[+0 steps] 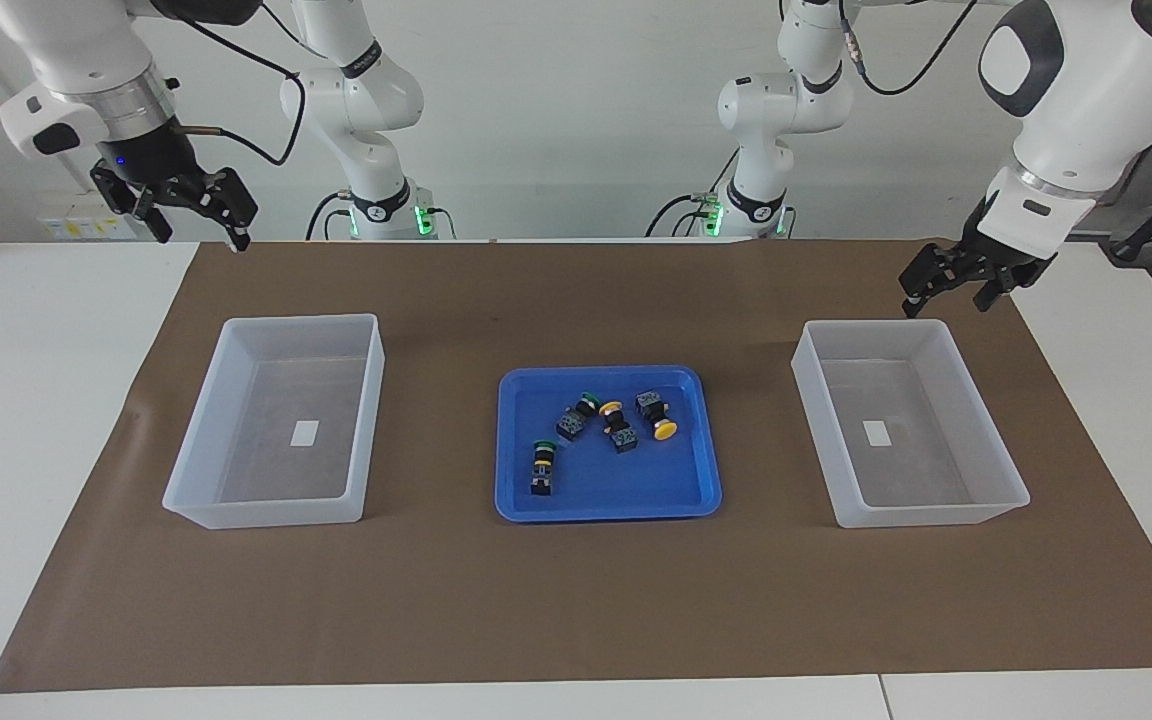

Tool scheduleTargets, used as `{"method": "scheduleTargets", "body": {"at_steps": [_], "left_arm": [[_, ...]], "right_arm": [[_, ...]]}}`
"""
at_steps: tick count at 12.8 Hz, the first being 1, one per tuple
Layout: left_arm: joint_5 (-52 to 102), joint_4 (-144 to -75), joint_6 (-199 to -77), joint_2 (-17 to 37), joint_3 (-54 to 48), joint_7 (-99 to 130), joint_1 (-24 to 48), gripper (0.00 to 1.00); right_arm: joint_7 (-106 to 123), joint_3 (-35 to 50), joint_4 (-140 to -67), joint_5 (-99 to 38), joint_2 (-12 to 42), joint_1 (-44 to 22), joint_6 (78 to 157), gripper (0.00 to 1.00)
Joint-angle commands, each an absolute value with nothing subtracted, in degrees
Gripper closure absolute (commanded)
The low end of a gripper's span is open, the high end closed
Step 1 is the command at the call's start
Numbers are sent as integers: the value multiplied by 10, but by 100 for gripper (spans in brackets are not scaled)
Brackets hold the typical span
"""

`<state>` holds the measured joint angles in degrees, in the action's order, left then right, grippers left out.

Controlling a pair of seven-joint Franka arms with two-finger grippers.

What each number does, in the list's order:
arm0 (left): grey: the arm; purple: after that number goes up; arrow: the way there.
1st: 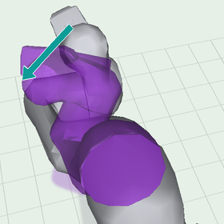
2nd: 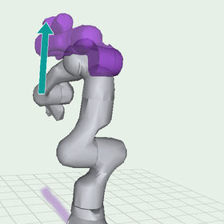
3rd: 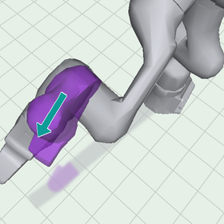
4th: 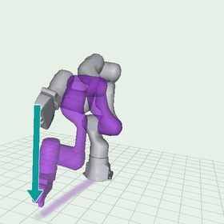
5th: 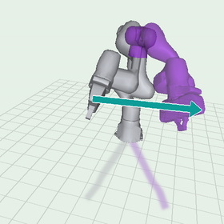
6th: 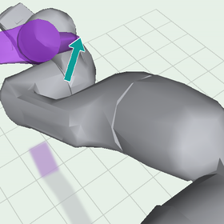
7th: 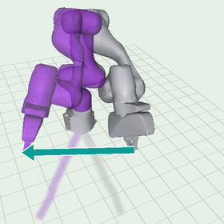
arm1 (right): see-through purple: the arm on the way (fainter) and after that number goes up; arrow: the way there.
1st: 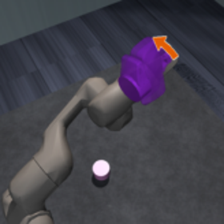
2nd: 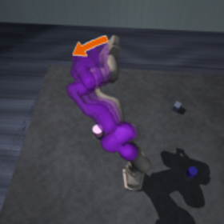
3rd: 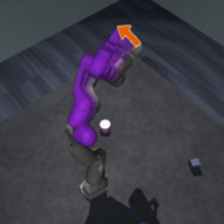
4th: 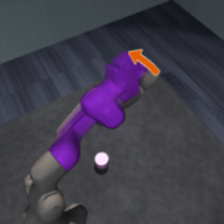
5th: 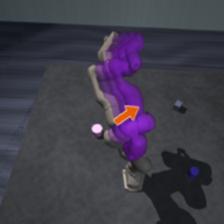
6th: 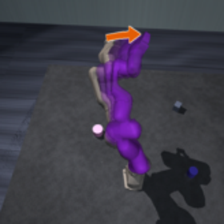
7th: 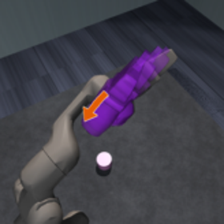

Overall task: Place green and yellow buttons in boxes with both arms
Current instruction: 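Reach the left gripper into the blue tray while the right gripper moves inward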

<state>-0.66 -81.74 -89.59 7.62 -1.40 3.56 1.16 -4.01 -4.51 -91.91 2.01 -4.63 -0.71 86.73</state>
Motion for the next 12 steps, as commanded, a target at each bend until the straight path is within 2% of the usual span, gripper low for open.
{"method": "scheduleTargets", "body": {"at_steps": [1,5,8,12], "left_arm": [[-24,-806,-875,75,-18,17,14,0],[-8,-813,-904,73,-20,17,21,0],[-3,-830,-924,76,-19,19,60,0],[13,-857,-980,120,-20,100,110,0]], "right_arm": [[-49,-37,-927,18,-52,0,874,0],[-51,-37,-932,18,-53,0,876,0],[-91,-26,-990,18,-79,-15,928,0],[-125,-25,-1000,18,-62,-56,968,0]]}}
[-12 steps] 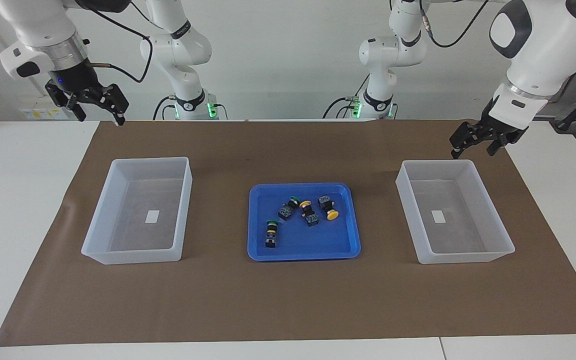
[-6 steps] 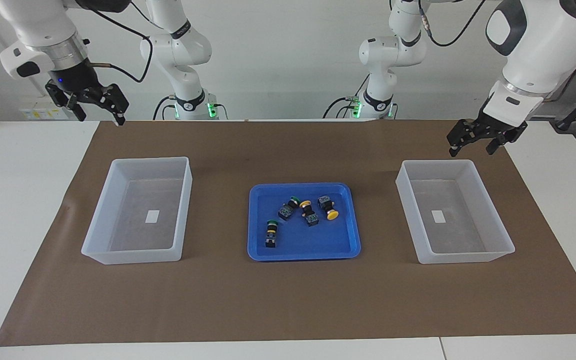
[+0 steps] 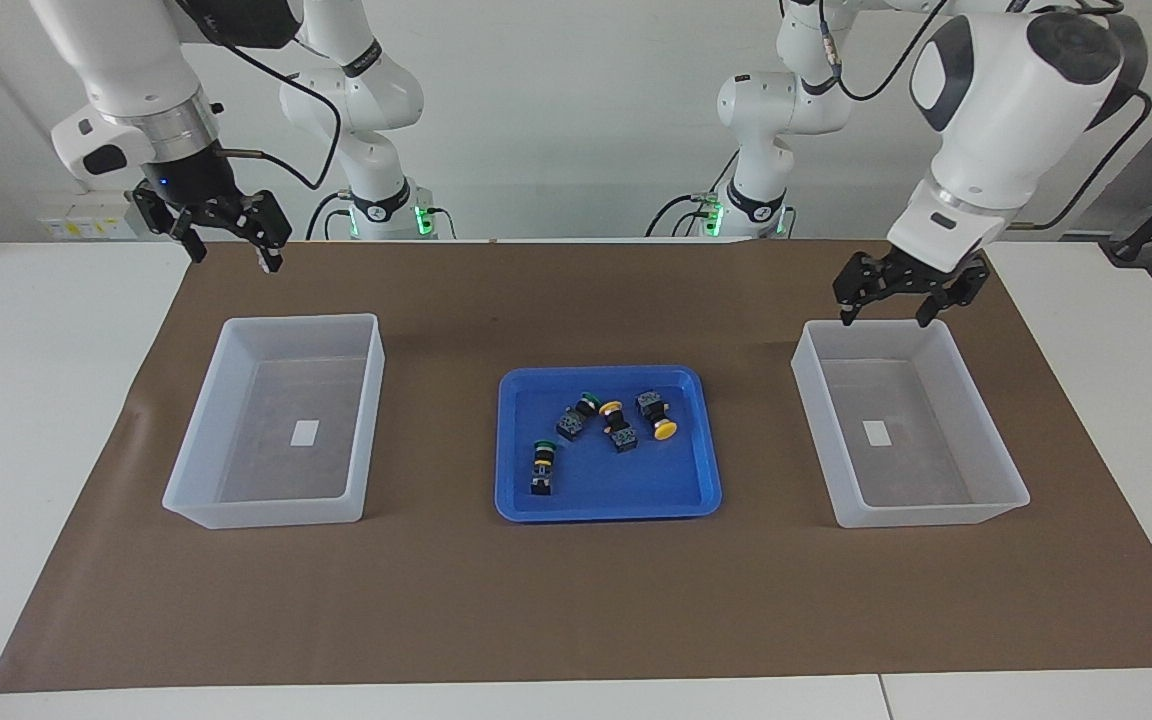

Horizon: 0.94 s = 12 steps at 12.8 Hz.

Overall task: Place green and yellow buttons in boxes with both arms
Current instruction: 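Reach the left gripper into the blue tray while the right gripper moves inward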

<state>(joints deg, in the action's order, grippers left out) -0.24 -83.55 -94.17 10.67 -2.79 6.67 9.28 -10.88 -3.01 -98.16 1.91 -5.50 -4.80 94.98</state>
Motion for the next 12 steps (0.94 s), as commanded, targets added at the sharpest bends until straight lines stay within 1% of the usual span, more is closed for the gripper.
{"method": "scheduleTargets", "body": {"at_steps": [1,2,3,5,6,7,8,10,12], "left_arm": [[19,-885,-1012,120,-20,121,121,0],[20,-925,-1060,112,-20,138,133,0],[25,-945,-1090,113,-20,155,143,0],[26,-973,-1137,122,-20,201,170,0],[27,-978,-1156,136,-20,226,189,0],[26,-979,-1178,155,-19,254,207,3],[26,-997,-1209,162,-19,270,227,3],[25,-1032,-1243,161,-19,272,246,3],[25,-1065,-1271,163,-19,275,262,4]], "right_arm": [[-120,-25,-999,18,-62,-53,962,0],[-120,-26,-1000,18,-62,-52,960,0],[-120,-25,-1000,18,-62,-53,962,0],[-124,-25,-1004,18,-62,-56,966,0],[-129,-25,-1005,15,-58,-59,969,0],[-136,-25,-1005,5,-54,-61,970,0],[-137,-25,-1005,1,-53,-61,971,0],[-137,-25,-1009,-1,-49,-62,985,0],[-137,-25,-1015,-5,-30,-70,1016,0]]}}
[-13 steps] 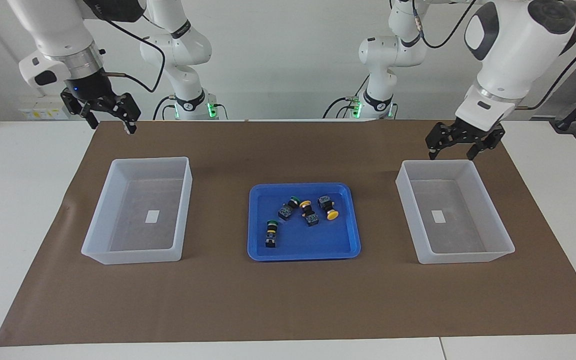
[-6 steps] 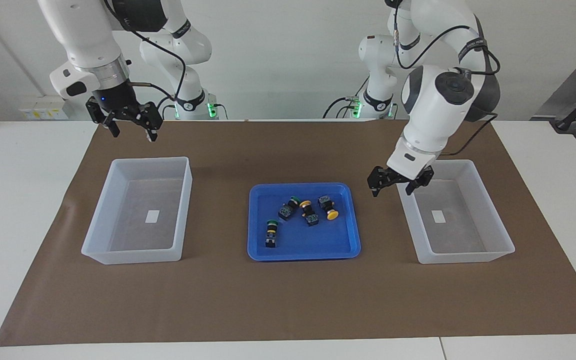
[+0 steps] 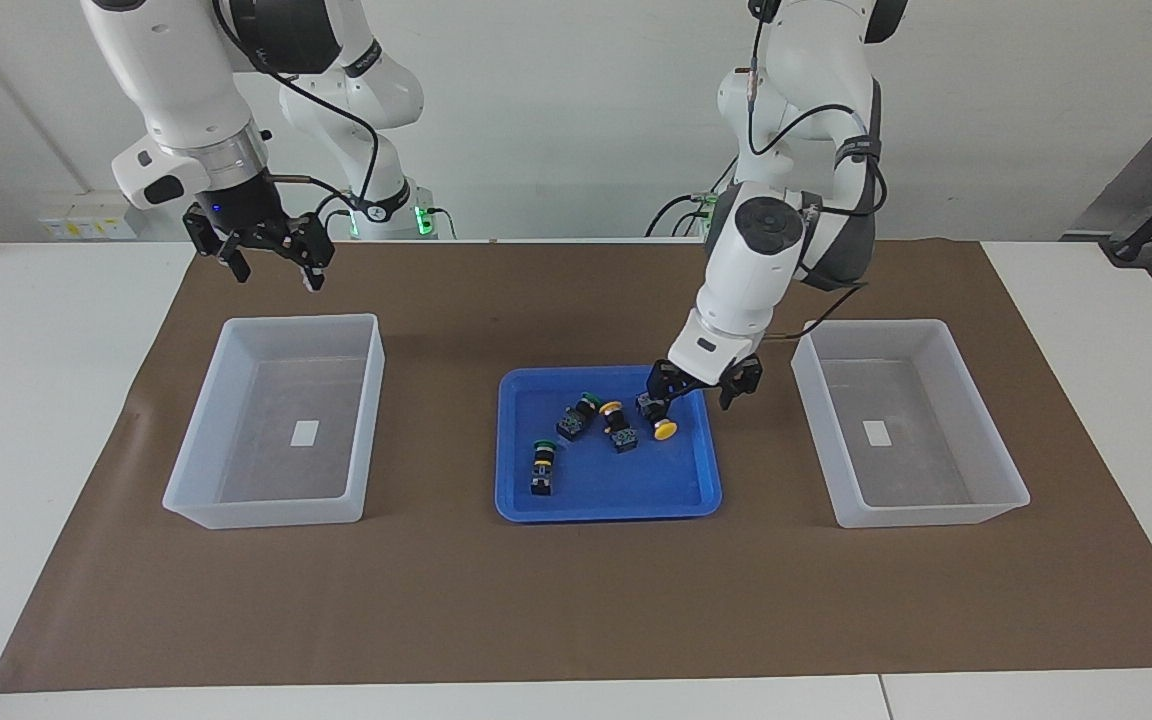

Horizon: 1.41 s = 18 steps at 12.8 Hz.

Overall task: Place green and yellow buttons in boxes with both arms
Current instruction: 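Grasp a yellow button with the left gripper while the right gripper reaches the tray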

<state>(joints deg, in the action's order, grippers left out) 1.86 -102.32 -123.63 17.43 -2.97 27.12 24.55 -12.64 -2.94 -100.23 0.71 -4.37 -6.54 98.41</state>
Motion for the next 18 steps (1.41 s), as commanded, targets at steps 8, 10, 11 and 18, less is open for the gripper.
{"method": "scheduleTargets", "body": {"at_steps": [8,10,11,18], "left_arm": [[25,-1155,-1383,164,-19,283,277,8],[25,-1160,-1404,173,-19,286,281,8],[25,-1163,-1411,179,-19,288,283,9],[25,-1169,-1421,184,-19,299,284,75]], "right_arm": [[-119,-25,-1053,-38,43,-109,1131,0],[-155,-25,-1051,-47,64,-126,1163,0],[-165,-25,-1051,-50,76,-137,1181,0],[-253,-25,-1037,-59,133,-196,1259,0]]}}
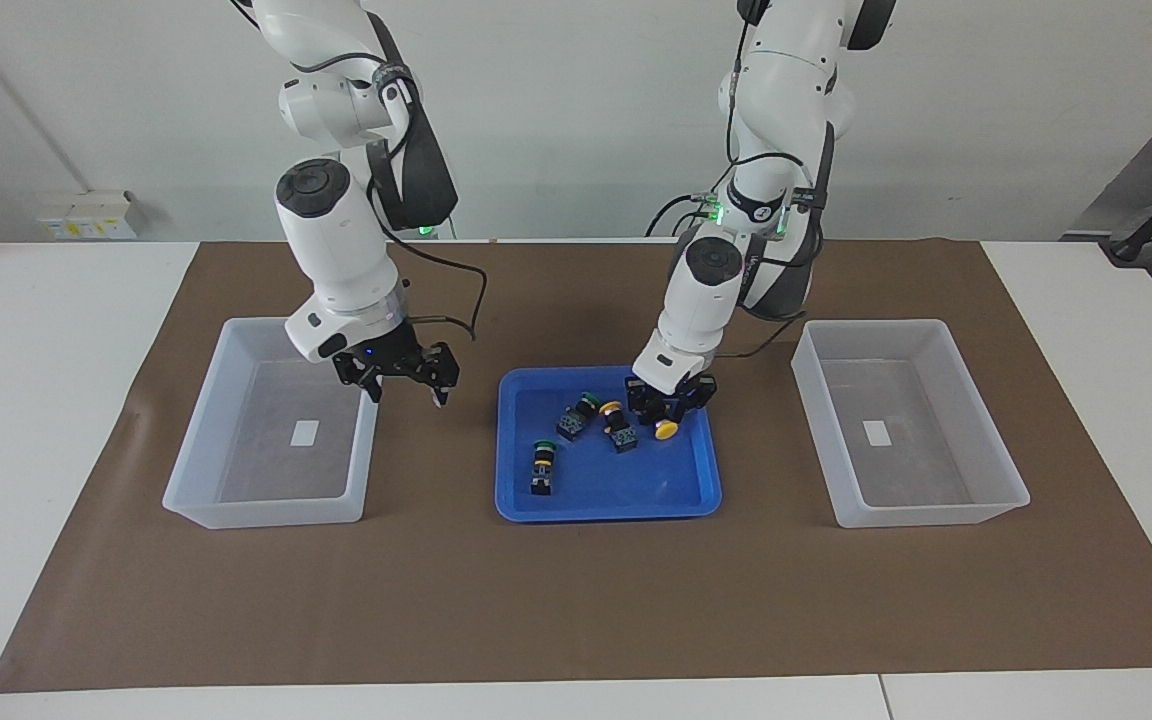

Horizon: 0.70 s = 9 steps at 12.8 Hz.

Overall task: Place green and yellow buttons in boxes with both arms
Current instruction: 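Grasp a yellow button with the left gripper while the right gripper reaches the tray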

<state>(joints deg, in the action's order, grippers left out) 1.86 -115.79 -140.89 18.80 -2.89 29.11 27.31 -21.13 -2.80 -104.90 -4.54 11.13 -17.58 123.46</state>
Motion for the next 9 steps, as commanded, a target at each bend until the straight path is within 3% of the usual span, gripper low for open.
{"method": "scheduleTargets", "body": {"at_steps": [1,2,6,9], "left_arm": [[25,-1169,-1419,184,-19,301,284,88],[25,-1168,-1419,184,-19,300,284,99],[25,-1135,-1384,185,-18,295,280,100],[25,-1056,-1302,191,-19,292,260,100]], "right_arm": [[-263,-25,-1025,-59,143,-206,1268,0],[-271,-25,-1016,-59,153,-207,1279,0],[-316,-23,-951,-59,228,-229,1330,0],[-340,-18,-897,-50,297,-246,1355,10]]}}
